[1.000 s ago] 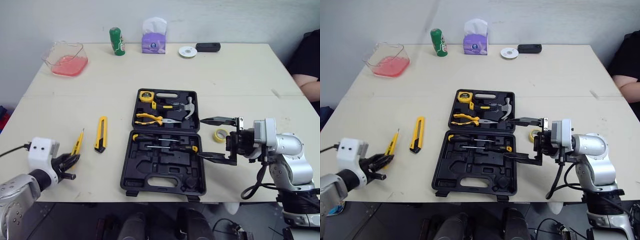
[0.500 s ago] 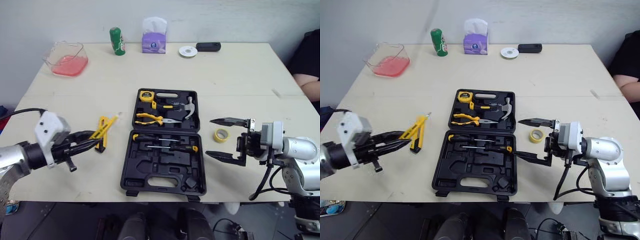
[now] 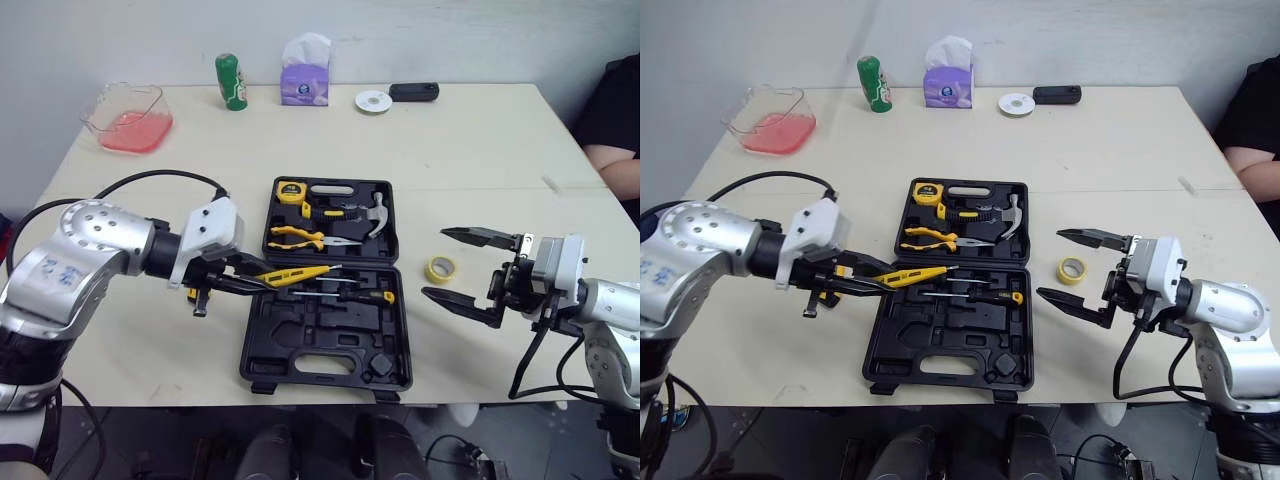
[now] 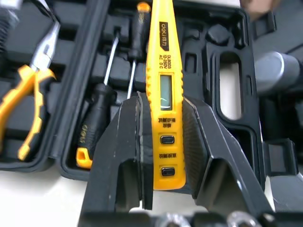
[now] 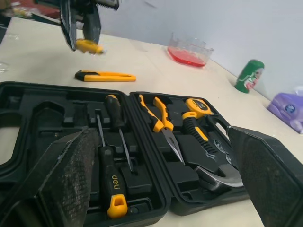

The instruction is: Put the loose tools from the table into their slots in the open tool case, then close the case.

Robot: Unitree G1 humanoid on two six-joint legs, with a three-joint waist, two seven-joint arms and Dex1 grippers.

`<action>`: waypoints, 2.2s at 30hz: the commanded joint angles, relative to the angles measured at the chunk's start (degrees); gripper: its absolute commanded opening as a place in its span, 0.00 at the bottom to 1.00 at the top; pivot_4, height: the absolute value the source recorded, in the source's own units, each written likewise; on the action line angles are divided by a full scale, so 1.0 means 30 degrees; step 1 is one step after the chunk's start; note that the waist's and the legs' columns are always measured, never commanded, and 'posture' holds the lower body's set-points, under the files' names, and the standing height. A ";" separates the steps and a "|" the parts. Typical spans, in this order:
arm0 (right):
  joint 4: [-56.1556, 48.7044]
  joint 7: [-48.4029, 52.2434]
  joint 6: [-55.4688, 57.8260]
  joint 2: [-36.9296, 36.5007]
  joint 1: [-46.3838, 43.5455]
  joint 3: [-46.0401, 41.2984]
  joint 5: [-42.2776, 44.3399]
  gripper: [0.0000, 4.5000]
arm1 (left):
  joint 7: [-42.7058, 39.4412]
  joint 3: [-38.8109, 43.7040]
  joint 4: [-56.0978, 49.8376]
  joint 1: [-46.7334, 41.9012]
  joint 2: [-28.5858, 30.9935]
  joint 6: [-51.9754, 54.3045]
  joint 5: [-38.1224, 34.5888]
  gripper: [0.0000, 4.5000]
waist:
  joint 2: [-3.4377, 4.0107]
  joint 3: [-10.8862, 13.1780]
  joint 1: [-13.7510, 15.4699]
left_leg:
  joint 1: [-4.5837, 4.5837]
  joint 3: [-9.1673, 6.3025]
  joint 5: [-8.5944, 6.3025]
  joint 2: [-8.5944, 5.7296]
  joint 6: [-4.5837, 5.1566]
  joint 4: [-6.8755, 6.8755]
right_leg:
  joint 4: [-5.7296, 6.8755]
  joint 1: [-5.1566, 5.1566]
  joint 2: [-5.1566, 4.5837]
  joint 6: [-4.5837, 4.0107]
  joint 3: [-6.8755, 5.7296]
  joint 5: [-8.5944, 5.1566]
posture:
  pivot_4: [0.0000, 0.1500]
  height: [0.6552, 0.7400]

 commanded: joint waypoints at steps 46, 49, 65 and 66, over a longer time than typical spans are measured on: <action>-0.0302 0.2121 -0.0276 -0.0831 0.2960 -0.0965 0.0760 1.00 | -0.1547 -0.7975 0.1532 -0.4258 -0.3713 0.1343 0.9335 0.11 | -0.0118 0.0070 0.0425 | -0.0046 -0.0062 0.0028 -0.0043 0.0060 0.0124 | 0.0042 0.0031 -0.0019 0.0051 -0.0005 0.0026 | 1.00 1.00; -0.0115 0.2199 -0.0587 -0.0743 0.3057 -0.0902 0.0682 1.00 | -0.1523 -0.7985 0.1695 -0.4170 -0.3788 0.1115 0.9622 0.11 | -0.0118 0.0070 0.0422 | -0.0045 -0.0065 0.0027 -0.0043 0.0063 0.0150 | 0.0064 0.0035 -0.0022 0.0051 -0.0001 0.0026 | 1.00 1.00; 0.0818 0.2705 -0.1755 -0.0459 0.3190 -0.0709 0.0445 1.00 | -0.1449 -0.5823 0.2350 -0.3974 -0.5165 -0.0337 0.8268 0.77 | -0.0120 0.0071 0.0427 | -0.0085 -0.0132 0.0018 -0.0047 0.0077 0.0247 | 0.0092 0.0056 -0.0038 0.0056 -0.0039 0.0029 | 1.00 1.00; 0.0871 0.2720 -0.1785 -0.0465 0.3130 -0.0678 0.0414 1.00 | -0.1421 -0.5638 0.2427 -0.4026 -0.5185 -0.0417 0.8164 0.77 | -0.0119 0.0071 0.0427 | -0.0085 -0.0133 0.0018 -0.0048 0.0077 0.0248 | 0.0093 0.0057 -0.0039 0.0057 -0.0039 0.0029 | 1.00 1.00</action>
